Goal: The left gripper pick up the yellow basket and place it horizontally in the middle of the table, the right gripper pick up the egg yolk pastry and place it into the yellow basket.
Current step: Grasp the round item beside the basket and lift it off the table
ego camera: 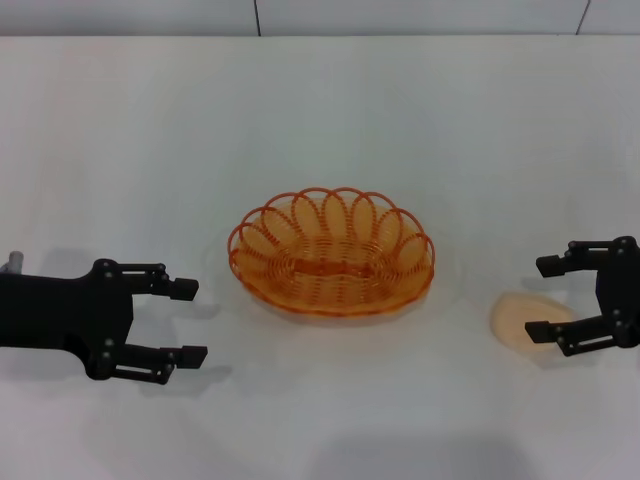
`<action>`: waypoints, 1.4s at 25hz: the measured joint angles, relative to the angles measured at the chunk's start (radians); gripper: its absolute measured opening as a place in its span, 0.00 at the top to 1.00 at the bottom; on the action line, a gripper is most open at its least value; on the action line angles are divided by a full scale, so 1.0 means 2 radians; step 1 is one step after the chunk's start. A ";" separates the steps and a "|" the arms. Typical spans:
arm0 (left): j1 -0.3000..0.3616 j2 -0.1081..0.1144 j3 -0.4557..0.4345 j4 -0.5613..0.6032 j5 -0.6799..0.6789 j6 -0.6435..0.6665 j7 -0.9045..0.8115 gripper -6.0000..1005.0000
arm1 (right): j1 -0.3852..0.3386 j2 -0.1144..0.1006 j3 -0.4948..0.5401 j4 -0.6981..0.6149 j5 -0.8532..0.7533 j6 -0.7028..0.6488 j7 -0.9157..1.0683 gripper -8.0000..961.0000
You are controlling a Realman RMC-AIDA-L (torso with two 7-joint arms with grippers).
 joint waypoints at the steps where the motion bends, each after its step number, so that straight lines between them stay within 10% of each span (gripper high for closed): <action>1: 0.000 0.000 0.000 0.000 0.000 -0.001 0.000 0.21 | 0.001 0.000 0.000 0.000 -0.002 0.004 0.003 0.10; 17: -0.004 0.000 -0.001 0.003 0.000 -0.013 0.004 0.21 | 0.005 0.002 -0.023 0.023 -0.018 0.039 -0.001 0.18; 35: -0.005 0.001 -0.001 0.004 -0.003 -0.014 0.005 0.21 | 0.005 0.002 -0.026 0.024 -0.014 0.039 -0.007 0.88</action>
